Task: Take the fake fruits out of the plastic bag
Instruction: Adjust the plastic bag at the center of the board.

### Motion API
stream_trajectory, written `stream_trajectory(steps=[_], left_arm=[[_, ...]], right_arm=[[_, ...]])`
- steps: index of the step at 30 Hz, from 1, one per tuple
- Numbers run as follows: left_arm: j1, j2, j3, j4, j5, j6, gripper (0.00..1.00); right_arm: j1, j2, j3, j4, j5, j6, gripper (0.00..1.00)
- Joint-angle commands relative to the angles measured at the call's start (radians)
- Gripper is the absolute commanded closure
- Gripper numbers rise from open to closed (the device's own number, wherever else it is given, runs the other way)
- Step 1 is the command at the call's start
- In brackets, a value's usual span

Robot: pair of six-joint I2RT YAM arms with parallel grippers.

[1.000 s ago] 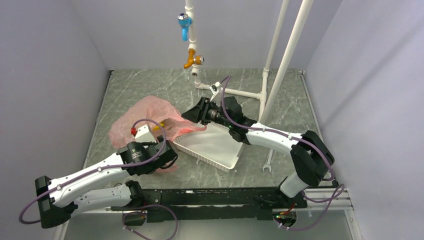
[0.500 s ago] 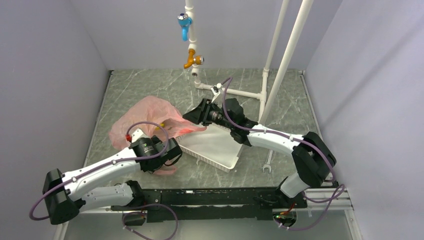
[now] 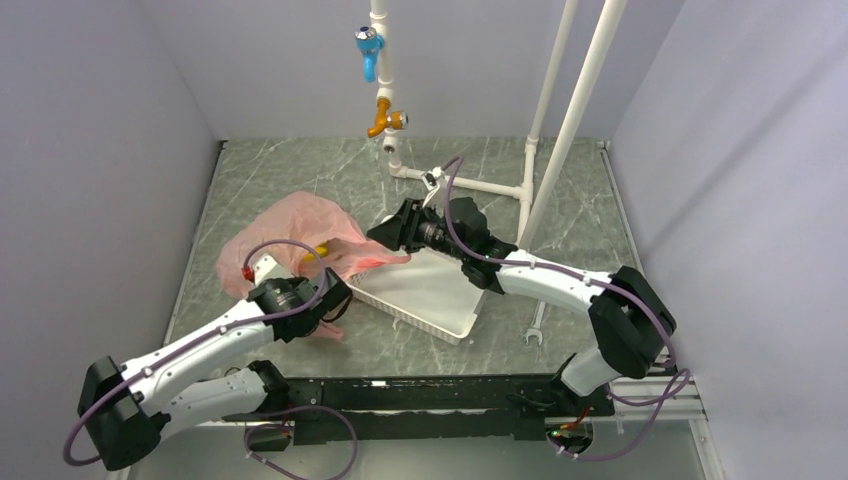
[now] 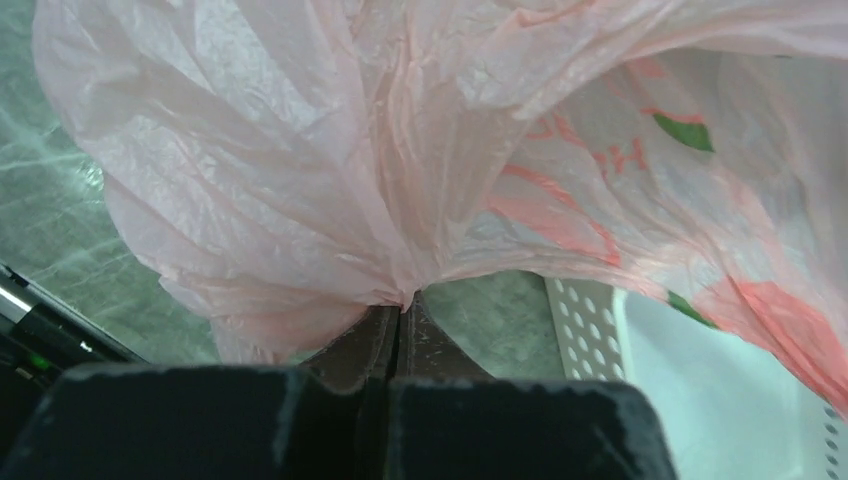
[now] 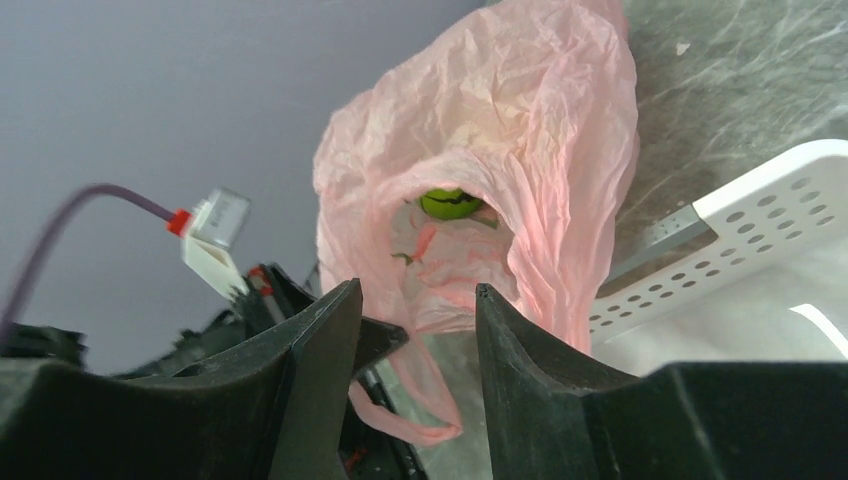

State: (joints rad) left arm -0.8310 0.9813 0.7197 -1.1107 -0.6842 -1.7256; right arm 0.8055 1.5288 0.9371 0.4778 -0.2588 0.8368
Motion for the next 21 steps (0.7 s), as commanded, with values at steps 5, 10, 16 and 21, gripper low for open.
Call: stream_trajectory(steps=[5,10,16,21], left_arm=[[0.011,-0.266,0.093,0.187,0.048,0.404,1.00],[0.016,-0.512,0.012,0.375,0.136,0.629,1.00],[0.017,-0.719,-0.081,0.426,0.155,0.712,1.00],[0.017,-0.767,-0.071,0.304,0.135,0.699,1.00]], right_arm=[[0.126,-0.018,0.162,-0.187,0.095,-0.301,0.51],[0.212,0.016,0.266,-0.288,0.139,-0.409,0.50],[0.252,0.097,0.358,-0.333,0.085,-0.453,0.50],[0.226,0.229,0.407,-0.339,0.116,-0.412,0.51]])
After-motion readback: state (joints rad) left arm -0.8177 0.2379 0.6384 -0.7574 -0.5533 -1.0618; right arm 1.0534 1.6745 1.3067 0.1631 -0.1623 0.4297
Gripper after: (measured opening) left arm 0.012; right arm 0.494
